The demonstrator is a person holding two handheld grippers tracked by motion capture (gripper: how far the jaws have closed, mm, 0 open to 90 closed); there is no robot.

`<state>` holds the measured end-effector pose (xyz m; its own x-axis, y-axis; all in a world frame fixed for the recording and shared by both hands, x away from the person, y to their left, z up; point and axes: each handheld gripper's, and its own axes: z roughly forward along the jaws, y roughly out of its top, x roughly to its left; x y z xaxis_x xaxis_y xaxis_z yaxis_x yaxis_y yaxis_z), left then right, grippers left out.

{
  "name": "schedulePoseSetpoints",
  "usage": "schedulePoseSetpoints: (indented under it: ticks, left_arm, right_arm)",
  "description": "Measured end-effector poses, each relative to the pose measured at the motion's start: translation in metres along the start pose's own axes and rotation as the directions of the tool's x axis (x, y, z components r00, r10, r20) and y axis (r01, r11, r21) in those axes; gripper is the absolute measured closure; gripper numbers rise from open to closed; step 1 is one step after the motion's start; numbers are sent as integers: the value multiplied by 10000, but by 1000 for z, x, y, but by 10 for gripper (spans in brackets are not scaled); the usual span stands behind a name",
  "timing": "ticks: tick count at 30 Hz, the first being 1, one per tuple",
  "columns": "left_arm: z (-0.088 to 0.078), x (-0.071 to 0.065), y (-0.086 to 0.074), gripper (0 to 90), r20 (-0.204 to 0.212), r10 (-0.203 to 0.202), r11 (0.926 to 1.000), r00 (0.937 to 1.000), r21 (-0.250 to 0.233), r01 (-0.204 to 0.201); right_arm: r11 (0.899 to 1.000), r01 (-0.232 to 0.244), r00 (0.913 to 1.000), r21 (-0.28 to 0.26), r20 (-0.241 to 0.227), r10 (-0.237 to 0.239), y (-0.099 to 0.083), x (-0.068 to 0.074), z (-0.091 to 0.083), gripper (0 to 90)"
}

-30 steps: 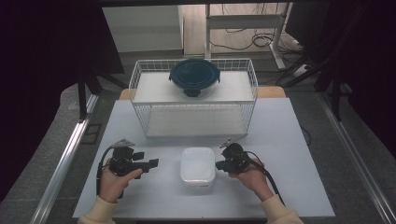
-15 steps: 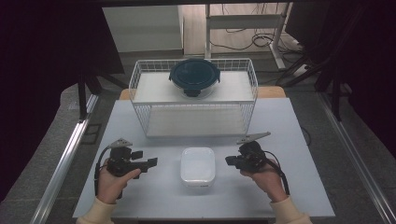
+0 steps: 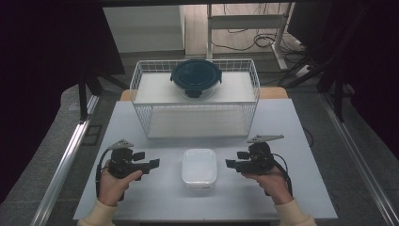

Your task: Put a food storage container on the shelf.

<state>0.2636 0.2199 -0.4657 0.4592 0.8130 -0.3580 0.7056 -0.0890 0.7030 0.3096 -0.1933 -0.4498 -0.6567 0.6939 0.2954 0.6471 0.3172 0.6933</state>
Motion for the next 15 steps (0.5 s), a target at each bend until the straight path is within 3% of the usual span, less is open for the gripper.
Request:
schedulePoseSetpoints:
  ticks: [9, 15]
  left_arm:
    - [8, -6, 0, 232, 440, -293, 9996, 9986, 62, 291]
    - [17, -7, 1, 231, 904, -692, 9974, 9935, 257, 672]
  right_arm:
    - [9984, -558, 9976, -8, -420, 557, -1, 3, 3, 346]
    - [9978, -659, 9958, 89, -632, 663, -1, 9, 10, 345]
